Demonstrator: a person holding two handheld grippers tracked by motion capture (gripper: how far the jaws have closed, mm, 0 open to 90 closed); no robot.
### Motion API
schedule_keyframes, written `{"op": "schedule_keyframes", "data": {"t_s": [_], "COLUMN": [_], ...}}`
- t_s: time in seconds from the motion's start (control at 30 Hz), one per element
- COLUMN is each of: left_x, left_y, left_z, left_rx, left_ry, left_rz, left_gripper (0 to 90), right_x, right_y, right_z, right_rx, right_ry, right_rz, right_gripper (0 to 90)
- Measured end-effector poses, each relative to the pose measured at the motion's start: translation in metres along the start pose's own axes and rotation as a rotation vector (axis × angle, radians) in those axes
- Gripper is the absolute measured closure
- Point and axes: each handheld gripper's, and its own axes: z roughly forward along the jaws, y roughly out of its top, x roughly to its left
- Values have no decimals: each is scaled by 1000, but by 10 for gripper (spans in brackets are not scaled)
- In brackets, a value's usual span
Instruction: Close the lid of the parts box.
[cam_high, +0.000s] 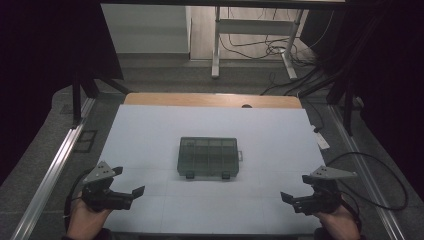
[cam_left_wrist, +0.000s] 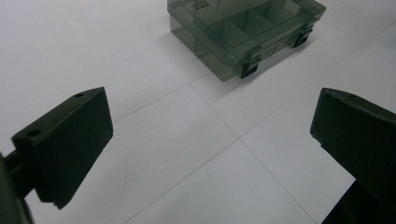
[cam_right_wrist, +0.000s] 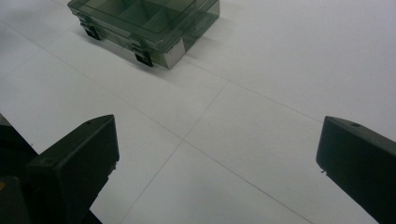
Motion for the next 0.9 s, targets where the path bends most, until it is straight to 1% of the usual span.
{"op": "schedule_keyframes", "data": {"t_s": [0.23, 0.47, 0.6, 0.83, 0.9], "left_x": [1, 2, 2, 1, 0], "left_y": [-4, -7, -8, -9, -10], "left_z": [-3, -7, -9, -14, -16], "left_rx": [3, 0, -4, 7, 6], "left_ry": [6, 10, 12, 26, 30], "left_rz": [-12, -28, -30, -36, -40], "left_gripper": [0, 0, 0, 0, 0], "right_x": [0, -1, -2, -2, -2], "right_y": [-2, -5, -7, -10, -11], "right_z": [-5, -11, -14, -18, -19], "right_rx": [10, 2, 1, 6, 10], "right_ry": [-5, -16, -24, -38, -43], "right_rz": [10, 20, 27, 32, 26], "right_gripper": [0, 0, 0, 7, 7]}}
